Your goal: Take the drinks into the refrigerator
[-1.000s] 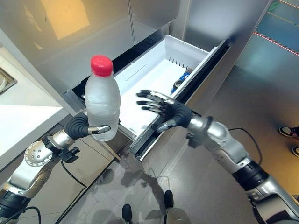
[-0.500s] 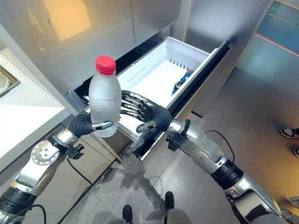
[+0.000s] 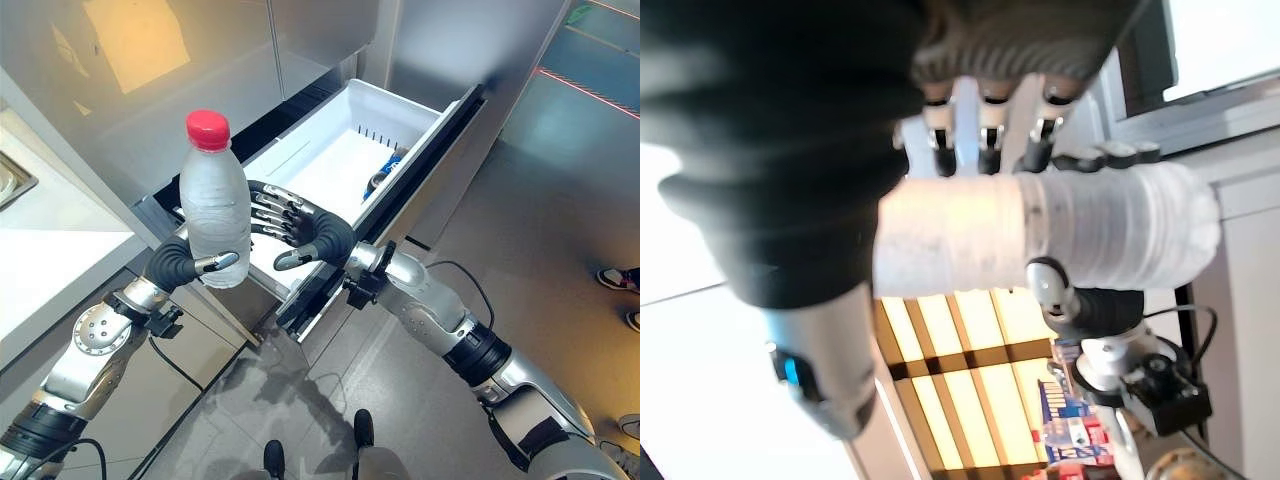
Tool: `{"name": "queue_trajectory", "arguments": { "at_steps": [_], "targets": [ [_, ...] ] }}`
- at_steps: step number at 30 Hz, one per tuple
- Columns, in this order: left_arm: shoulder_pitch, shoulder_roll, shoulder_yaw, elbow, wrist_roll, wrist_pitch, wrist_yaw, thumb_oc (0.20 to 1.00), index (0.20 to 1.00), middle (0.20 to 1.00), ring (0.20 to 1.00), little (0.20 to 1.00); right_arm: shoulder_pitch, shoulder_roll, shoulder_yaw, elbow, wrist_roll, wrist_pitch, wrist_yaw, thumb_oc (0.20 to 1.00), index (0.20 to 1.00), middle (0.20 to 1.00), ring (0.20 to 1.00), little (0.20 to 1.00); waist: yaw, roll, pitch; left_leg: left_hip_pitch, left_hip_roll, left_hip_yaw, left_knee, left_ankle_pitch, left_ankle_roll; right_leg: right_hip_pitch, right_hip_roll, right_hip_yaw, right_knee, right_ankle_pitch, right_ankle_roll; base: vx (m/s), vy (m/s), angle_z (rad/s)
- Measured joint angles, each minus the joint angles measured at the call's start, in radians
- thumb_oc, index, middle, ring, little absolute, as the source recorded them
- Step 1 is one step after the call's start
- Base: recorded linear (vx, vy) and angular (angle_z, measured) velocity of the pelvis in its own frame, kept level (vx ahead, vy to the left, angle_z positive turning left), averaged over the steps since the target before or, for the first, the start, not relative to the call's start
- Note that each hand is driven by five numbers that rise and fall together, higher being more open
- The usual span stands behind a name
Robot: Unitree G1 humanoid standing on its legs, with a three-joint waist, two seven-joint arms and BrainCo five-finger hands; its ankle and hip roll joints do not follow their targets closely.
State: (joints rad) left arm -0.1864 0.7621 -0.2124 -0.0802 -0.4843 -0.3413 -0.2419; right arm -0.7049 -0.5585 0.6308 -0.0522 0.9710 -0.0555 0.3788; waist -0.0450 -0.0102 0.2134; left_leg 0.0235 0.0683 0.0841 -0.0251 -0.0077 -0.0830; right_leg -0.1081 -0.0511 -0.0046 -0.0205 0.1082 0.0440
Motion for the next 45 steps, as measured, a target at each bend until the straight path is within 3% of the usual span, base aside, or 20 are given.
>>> {"name": "queue_trajectory", "arguments": {
  "at_steps": [9, 17, 21, 26, 34, 45],
  "targets": [
    [0.000, 0.005, -0.002, 0.011, -0.002, 0.003, -0.008, 0.200, 0.200, 0.200, 0.200, 0.200, -0.068, -0.032, 0.023, 0.035, -0.050, 0.001, -0.004, 1.000, 1.000, 1.000, 1.000, 1.000, 0.005, -0.001, -0.027, 0.000, 0.000, 0.004, -0.001, 0.000, 0.000, -0.001, 0.000, 0.003, -0.002, 0.001, 0.001, 0.00, 0.000, 0.00],
    [0.000, 0.076, -0.039, 0.013, -0.009, 0.028, -0.085, 0.200, 0.200, 0.200, 0.200, 0.200, -0.100, -0.016, 0.037, 0.044, -0.057, -0.026, 0.012, 1.000, 1.000, 1.000, 1.000, 1.000, 0.005, -0.002, -0.028, 0.000, 0.000, 0.015, -0.002, 0.000, 0.000, -0.003, 0.001, 0.014, -0.010, 0.009, 0.000, 0.01, 0.000, -0.04],
    [0.002, 0.084, -0.043, 0.013, -0.015, 0.037, -0.104, 0.200, 0.200, 0.200, 0.200, 0.200, -0.093, -0.065, 0.033, 0.039, -0.056, -0.026, 0.049, 1.000, 1.000, 1.000, 1.000, 1.000, 0.005, -0.002, -0.028, 0.000, 0.000, 0.014, -0.004, 0.000, 0.000, -0.003, 0.001, 0.013, -0.012, 0.009, 0.000, 0.00, 0.000, 0.00],
    [0.041, -0.003, -0.093, 0.037, 0.014, 0.046, -0.080, 0.200, 0.200, 0.200, 0.200, 0.200, -0.079, -0.102, 0.028, 0.032, -0.057, -0.027, 0.053, 1.000, 1.000, 1.000, 1.000, 1.000, 0.005, -0.004, -0.030, 0.000, 0.000, 0.013, -0.009, 0.000, 0.000, -0.001, 0.001, 0.012, -0.020, 0.011, 0.000, 0.00, 0.000, 0.00],
    [0.041, 0.000, -0.107, 0.037, 0.081, 0.049, -0.081, 0.200, 0.200, 0.200, 0.200, 0.200, -0.070, -0.116, -0.017, 0.034, -0.065, -0.029, 0.059, 1.000, 1.000, 1.000, 1.000, 1.000, 0.003, -0.004, -0.030, 0.001, 0.001, 0.013, -0.017, 0.000, 0.000, 0.001, 0.002, 0.012, -0.029, 0.012, 0.001, 0.00, 0.000, 0.00],
    [0.039, -0.011, -0.107, 0.036, 0.081, 0.047, -0.074, 0.200, 0.200, 0.200, 0.200, 0.200, -0.067, -0.018, -0.009, 0.038, -0.059, -0.028, 0.061, 1.000, 1.000, 1.000, 1.000, 1.000, 0.004, -0.004, -0.030, 0.023, 0.000, 0.013, -0.029, 0.000, 0.000, 0.030, 0.002, 0.011, -0.056, 0.019, 0.002, 0.00, 0.000, 0.00]
  ]
}}
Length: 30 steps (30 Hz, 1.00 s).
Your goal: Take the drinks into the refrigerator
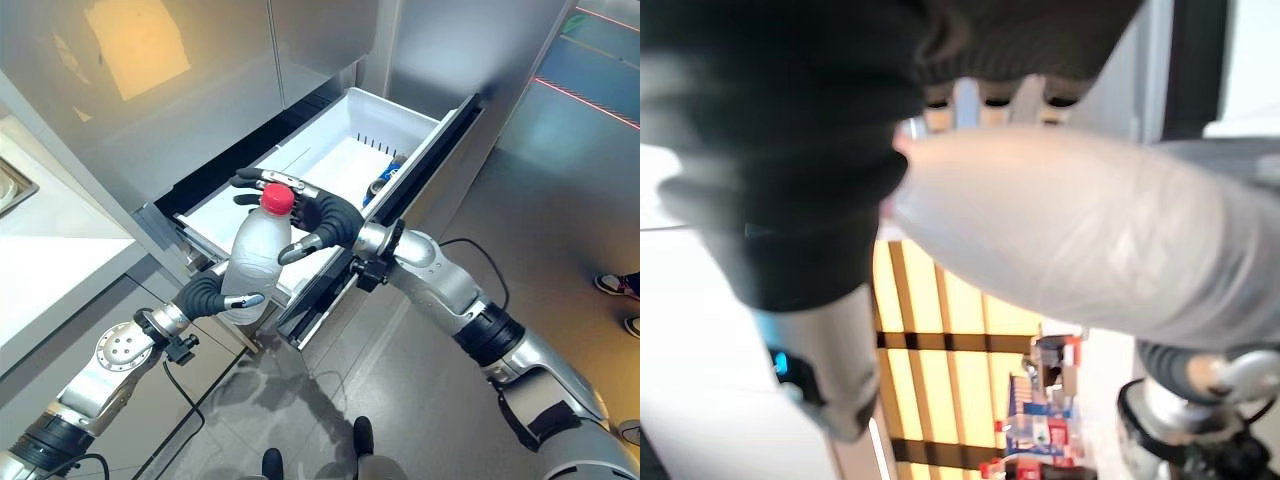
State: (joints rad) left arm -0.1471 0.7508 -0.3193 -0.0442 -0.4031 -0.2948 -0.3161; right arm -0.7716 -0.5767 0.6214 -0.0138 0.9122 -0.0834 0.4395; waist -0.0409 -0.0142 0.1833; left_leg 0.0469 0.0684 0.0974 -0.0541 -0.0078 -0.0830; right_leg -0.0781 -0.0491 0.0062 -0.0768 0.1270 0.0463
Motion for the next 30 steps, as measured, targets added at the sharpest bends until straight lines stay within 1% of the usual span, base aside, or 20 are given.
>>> {"name": "queue_trajectory", "arguments": {
  "at_steps": [3, 9, 15, 18, 21, 24, 30],
  "targets": [
    [0.000, -0.004, 0.000, 0.001, 0.003, -0.006, 0.006, 0.200, 0.200, 0.200, 0.200, 0.200, 0.000, 0.035, 0.015, 0.023, 0.003, 0.002, -0.002, 1.000, 1.000, 1.000, 1.000, 1.000, 0.001, 0.000, 0.000, 0.000, 0.000, 0.000, -0.001, 0.000, 0.000, 0.000, 0.000, 0.000, -0.001, 0.000, 0.000, 0.00, 0.000, 0.00],
    [0.000, -0.012, 0.001, 0.022, 0.037, -0.024, 0.035, 0.200, 0.200, 0.200, 0.200, 0.200, 0.000, 0.049, 0.018, 0.032, 0.002, 0.006, -0.010, 1.000, 1.000, 1.000, 1.000, 1.000, 0.003, 0.000, 0.000, 0.001, 0.000, 0.000, -0.002, 0.000, 0.000, 0.002, 0.000, 0.000, -0.003, 0.000, 0.000, 0.00, 0.000, 0.00],
    [0.000, -0.052, 0.018, 0.043, 0.038, -0.027, 0.048, 0.200, 0.200, 0.200, 0.200, 0.200, 0.000, 0.045, 0.018, 0.034, 0.002, 0.006, -0.013, 1.000, 1.000, 1.000, 1.000, 1.000, 0.002, 0.000, 0.000, 0.007, 0.000, 0.000, -0.003, 0.000, 0.000, 0.008, 0.000, 0.000, -0.005, 0.001, 0.000, 0.00, 0.000, 0.00],
    [0.000, -0.060, 0.021, 0.046, 0.039, -0.029, 0.048, 0.200, 0.200, 0.200, 0.200, 0.200, 0.002, 0.046, 0.017, 0.034, 0.002, 0.006, -0.014, 1.000, 1.000, 1.000, 1.000, 1.000, 0.002, 0.000, 0.000, 0.012, 0.000, 0.000, -0.004, 0.000, 0.000, 0.013, 0.000, -0.001, -0.007, 0.001, 0.000, 0.00, 0.000, 0.00],
    [0.000, -0.068, 0.023, 0.059, 0.057, -0.046, 0.051, 0.200, 0.200, 0.200, 0.200, 0.200, 0.013, 0.053, 0.016, 0.034, 0.002, 0.006, -0.015, 1.000, 1.000, 1.000, 1.000, 1.000, 0.003, 0.000, 0.000, 0.013, 0.000, -0.003, -0.003, 0.000, 0.000, 0.016, 0.000, -0.003, -0.007, 0.001, 0.000, 0.00, 0.000, 0.00],
    [0.000, -0.082, 0.025, 0.066, 0.074, -0.047, 0.052, 0.200, 0.200, 0.200, 0.200, 0.200, 0.029, 0.057, 0.015, 0.034, 0.002, 0.006, -0.024, 1.000, 1.000, 1.000, 1.000, 1.000, 0.003, 0.000, 0.000, 0.013, 0.000, -0.005, -0.003, 0.000, 0.000, 0.018, -0.001, -0.006, -0.009, 0.002, 0.000, 0.00, 0.002, 0.01],
    [0.000, -0.084, 0.025, 0.067, 0.076, -0.047, 0.060, 0.200, 0.200, 0.200, 0.200, 0.200, 0.042, 0.064, 0.015, 0.034, -0.003, 0.006, -0.031, 1.000, 1.000, 1.000, 1.000, 1.000, 0.002, 0.000, 0.000, 0.013, 0.000, -0.012, -0.003, 0.000, 0.000, 0.024, -0.001, -0.013, -0.013, 0.003, 0.000, 0.00, 0.003, 0.02]
  ]
}}
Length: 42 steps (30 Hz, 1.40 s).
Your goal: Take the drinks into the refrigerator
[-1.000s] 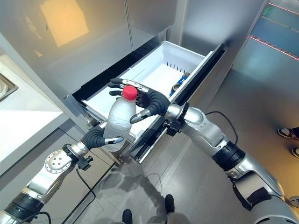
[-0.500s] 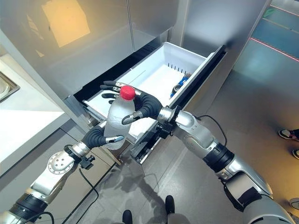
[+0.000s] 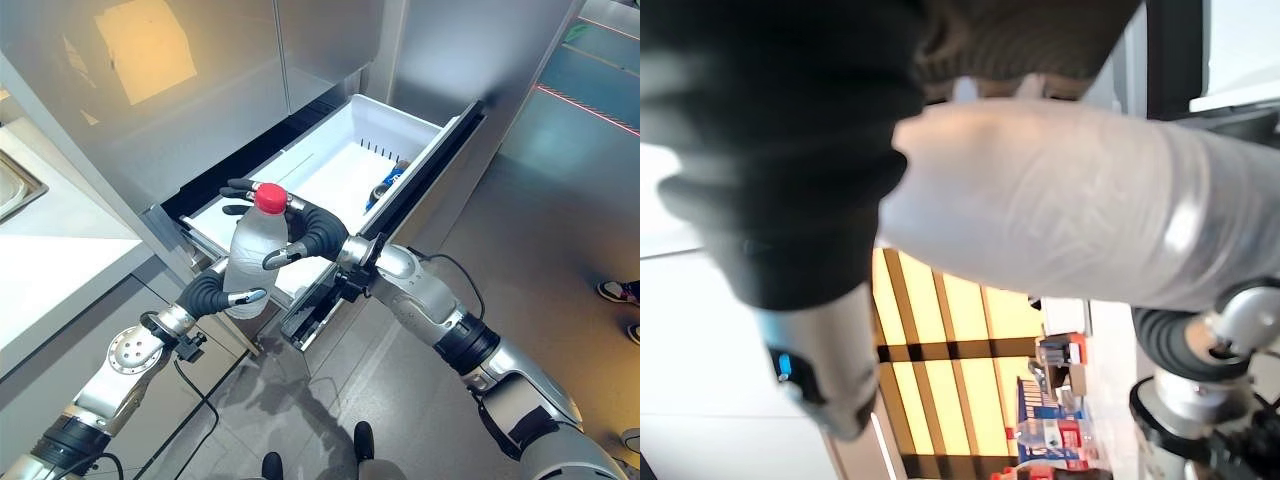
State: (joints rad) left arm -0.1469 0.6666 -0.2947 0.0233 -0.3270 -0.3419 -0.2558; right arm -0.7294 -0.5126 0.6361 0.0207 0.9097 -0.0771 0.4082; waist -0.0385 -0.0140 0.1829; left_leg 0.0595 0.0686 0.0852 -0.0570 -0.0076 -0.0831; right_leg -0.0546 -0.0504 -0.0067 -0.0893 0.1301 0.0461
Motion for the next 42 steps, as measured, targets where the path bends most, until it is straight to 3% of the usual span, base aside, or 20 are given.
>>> {"name": "queue_trajectory", "arguments": {
  "at_steps": [17, 18, 19, 20, 21, 42],
  "targets": [
    [0.039, 0.001, 0.002, 0.008, 0.020, -0.031, 0.022, 0.200, 0.200, 0.200, 0.200, 0.200, 0.031, 0.034, 0.031, 0.026, -0.005, 0.004, -0.004, 1.000, 1.000, 1.000, 1.000, 1.000, 0.000, 0.001, -0.004, 0.000, -0.001, -0.002, 0.002, 0.000, 0.000, 0.002, -0.001, -0.002, 0.000, 0.000, 0.000, 0.00, 0.000, 0.00],
    [0.046, 0.001, 0.002, 0.011, 0.020, -0.036, 0.022, 0.200, 0.200, 0.200, 0.200, 0.200, 0.032, 0.034, 0.036, 0.026, -0.006, 0.005, -0.004, 0.802, 0.802, 0.802, 0.802, 0.802, 0.002, 0.001, -0.004, 0.000, -0.001, -0.003, 0.002, 0.000, 0.000, 0.002, -0.001, -0.002, 0.000, 0.000, 0.000, 0.00, 0.000, 0.00],
    [0.051, 0.001, 0.003, 0.015, 0.020, -0.040, 0.022, 0.200, 0.200, 0.200, 0.200, 0.200, 0.032, 0.034, 0.039, 0.026, -0.009, 0.005, -0.004, 0.539, 0.539, 0.539, 0.539, 0.539, 0.002, 0.001, -0.004, 0.000, -0.001, -0.003, 0.002, 0.000, 0.000, 0.002, -0.001, -0.002, 0.000, 0.000, 0.000, 0.00, 0.000, 0.00],
    [0.056, 0.001, 0.003, 0.016, 0.020, -0.043, 0.022, 0.200, 0.200, 0.200, 0.200, 0.200, 0.032, 0.034, 0.042, 0.026, -0.017, 0.005, -0.004, 0.470, 0.470, 0.470, 0.470, 0.470, 0.002, 0.001, -0.004, 0.000, -0.001, -0.003, 0.002, 0.000, 0.000, 0.002, -0.001, -0.002, 0.000, 0.000, 0.000, 0.00, 0.000, 0.00],
    [0.065, 0.001, 0.002, 0.016, 0.021, -0.043, 0.022, 0.200, 0.200, 0.200, 0.200, 0.200, 0.034, 0.034, 0.043, 0.027, -0.018, 0.007, -0.004, 0.200, 0.200, 0.200, 0.200, 0.200, 0.002, 0.001, -0.004, 0.000, -0.001, -0.003, 0.002, 0.000, 0.000, 0.002, -0.001, -0.002, 0.000, 0.000, 0.000, 0.00, 0.000, 0.00],
    [0.125, 0.013, -0.002, 0.035, 0.040, -0.083, -0.009, 0.200, 0.200, 0.200, 0.200, 0.200, 0.078, 0.070, 0.051, 0.032, -0.035, 0.014, -0.013, 0.200, 0.200, 0.200, 0.200, 0.200, 0.005, 0.002, -0.003, -0.008, -0.001, -0.003, 0.003, 0.000, 0.000, -0.005, -0.001, -0.002, 0.000, 0.000, 0.000, 0.00, 0.000, 0.00]
  ]
}}
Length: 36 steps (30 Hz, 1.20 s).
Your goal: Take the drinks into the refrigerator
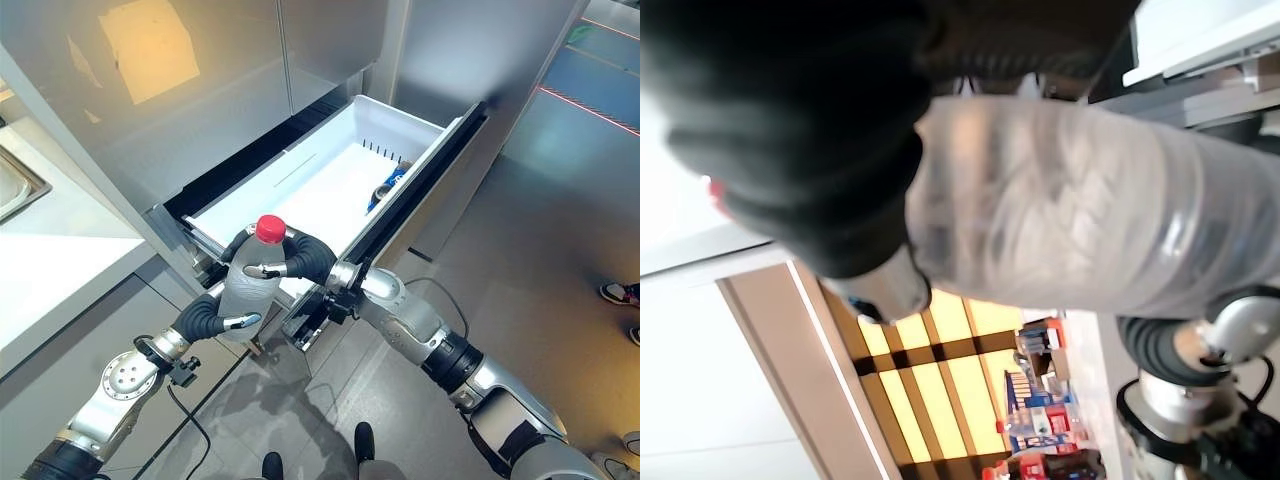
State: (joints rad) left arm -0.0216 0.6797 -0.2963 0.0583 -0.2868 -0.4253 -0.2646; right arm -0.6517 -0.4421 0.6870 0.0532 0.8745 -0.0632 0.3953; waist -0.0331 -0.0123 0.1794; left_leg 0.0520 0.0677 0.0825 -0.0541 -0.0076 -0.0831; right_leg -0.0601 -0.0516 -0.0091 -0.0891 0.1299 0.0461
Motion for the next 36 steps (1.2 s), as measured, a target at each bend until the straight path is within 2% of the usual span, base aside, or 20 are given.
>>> {"name": "queue_trajectory", "arguments": {
  "at_steps": [9, 15, 16, 17, 23, 30, 31, 32, 33, 34, 35, 36],
  "targets": [
    [0.048, 0.002, 0.000, -0.002, -0.001, -0.001, -0.014, 0.200, 0.200, 0.200, 0.200, 0.200, 0.045, 0.018, 0.015, 0.003, 0.027, 0.006, -0.010, 0.200, 0.200, 0.200, 0.200, 0.200, 0.005, 0.002, 0.000, -0.001, 0.000, 0.000, 0.001, 0.000, 0.000, -0.001, 0.000, 0.000, 0.000, 0.000, 0.000, 0.00, 0.000, 0.00],
    [0.045, 0.036, 0.016, -0.071, -0.023, 0.069, -0.019, 0.200, 0.200, 0.200, 0.200, 0.200, 0.061, 0.046, -0.006, 0.010, 0.091, 0.000, -0.027, 0.200, 0.200, 0.200, 0.200, 0.200, 0.023, 0.005, -0.002, 0.000, 0.000, 0.000, 0.001, 0.000, 0.000, 0.001, 0.000, -0.001, 0.000, 0.000, 0.000, 0.00, 0.000, 0.00],
    [0.045, 0.047, 0.023, -0.079, -0.038, 0.070, -0.020, 0.200, 0.200, 0.200, 0.200, 0.200, 0.060, 0.056, -0.010, 0.010, 0.093, -0.002, -0.027, 0.398, 0.398, 0.398, 0.398, 0.398, 0.022, 0.004, -0.002, 0.001, 0.000, 0.000, 0.001, 0.000, 0.000, 0.002, -0.001, -0.001, 0.000, 0.000, 0.000, 0.00, 0.000, 0.00],
    [0.045, 0.052, 0.025, -0.081, -0.046, 0.070, -0.022, 0.200, 0.200, 0.200, 0.200, 0.200, 0.059, 0.060, -0.012, 0.010, 0.093, -0.002, -0.027, 1.000, 1.000, 1.000, 1.000, 1.000, 0.022, 0.004, -0.002, 0.002, 0.000, 0.000, 0.000, 0.000, 0.000, 0.002, -0.001, -0.001, 0.000, 0.000, 0.000, 0.00, 0.000, 0.00],
    [0.043, 0.057, 0.086, -0.084, -0.100, 0.069, -0.022, 0.200, 0.200, 0.200, 0.200, 0.200, 0.063, 0.067, -0.011, 0.006, 0.134, 0.001, -0.013, 1.000, 1.000, 1.000, 1.000, 1.000, 0.022, 0.004, -0.002, 0.005, 0.000, 0.000, -0.001, 0.000, 0.000, 0.005, -0.001, -0.001, 0.000, 0.000, 0.000, 0.00, 0.000, 0.00],
    [0.043, 0.055, 0.089, -0.084, -0.102, 0.068, -0.020, 0.200, 0.200, 0.200, 0.200, 0.200, 0.064, 0.064, -0.012, 0.004, 0.127, -0.003, -0.013, 1.000, 1.000, 1.000, 1.000, 1.000, 0.022, 0.004, -0.002, 0.006, 0.000, -0.001, -0.001, 0.000, 0.000, 0.006, -0.001, -0.001, 0.000, 0.000, 0.000, 0.00, 0.000, 0.00],
    [0.040, 0.046, 0.085, -0.080, -0.104, 0.074, -0.018, 0.200, 0.200, 0.200, 0.200, 0.200, 0.065, 0.065, -0.011, 0.003, 0.127, -0.003, -0.013, 1.000, 1.000, 1.000, 1.000, 1.000, 0.018, 0.004, -0.002, 0.007, 0.000, -0.001, -0.001, 0.000, 0.000, 0.005, 0.000, -0.001, -0.001, 0.000, 0.000, 0.00, 0.007, 0.05],
    [-0.045, 0.017, 0.009, -0.002, -0.161, 0.089, -0.008, 0.200, 0.200, 0.200, 0.200, 0.200, 0.092, 0.064, -0.036, 0.009, 0.125, 0.000, -0.029, 1.000, 1.000, 1.000, 1.000, 1.000, 0.028, 0.012, -0.013, 0.008, -0.001, -0.004, -0.004, 0.001, 0.001, 0.009, -0.004, -0.005, -0.001, -0.002, 0.001, 0.01, 0.005, 0.10],
    [-0.076, 0.016, -0.018, -0.009, -0.126, 0.126, 0.019, 0.200, 0.200, 0.200, 0.200, 0.200, 0.090, 0.069, -0.043, 0.044, 0.119, -0.010, -0.049, 1.000, 1.000, 1.000, 1.000, 1.000, 0.032, 0.011, -0.013, 0.009, -0.001, -0.008, -0.003, 0.001, 0.002, 0.013, -0.004, -0.005, -0.001, -0.002, 0.001, 0.00, -0.003, 0.06],
    [-0.094, 0.012, -0.045, -0.003, -0.083, 0.105, 0.063, 0.200, 0.200, 0.200, 0.200, 0.200, 0.073, 0.072, -0.032, 0.060, 0.093, -0.005, -0.056, 1.000, 1.000, 1.000, 1.000, 1.000, 0.024, 0.008, -0.017, 0.009, -0.002, -0.006, -0.004, 0.001, 0.002, 0.011, -0.003, -0.007, -0.001, -0.002, 0.002, 0.00, 0.000, 0.00],
    [-0.085, -0.026, -0.036, 0.011, -0.067, 0.094, 0.075, 0.200, 0.200, 0.200, 0.200, 0.200, 0.069, 0.071, -0.025, 0.058, 0.087, -0.003, -0.056, 1.000, 1.000, 1.000, 1.000, 1.000, 0.020, 0.009, -0.018, 0.009, -0.003, -0.006, -0.004, 0.001, 0.002, 0.011, -0.004, -0.006, -0.001, -0.002, 0.002, -0.01, -0.021, -0.05],
    [-0.095, -0.112, -0.042, 0.049, -0.042, 0.080, 0.105, 0.200, 0.200, 0.200, 0.200, 0.200, 0.072, 0.069, -0.039, 0.076, 0.088, -0.011, -0.060, 1.000, 1.000, 1.000, 1.000, 1.000, 0.019, 0.010, -0.020, 0.010, -0.004, -0.005, -0.004, 0.002, 0.002, 0.011, -0.006, -0.005, -0.001, -0.002, 0.003, 0.00, 0.000, 0.00]
  ]
}}
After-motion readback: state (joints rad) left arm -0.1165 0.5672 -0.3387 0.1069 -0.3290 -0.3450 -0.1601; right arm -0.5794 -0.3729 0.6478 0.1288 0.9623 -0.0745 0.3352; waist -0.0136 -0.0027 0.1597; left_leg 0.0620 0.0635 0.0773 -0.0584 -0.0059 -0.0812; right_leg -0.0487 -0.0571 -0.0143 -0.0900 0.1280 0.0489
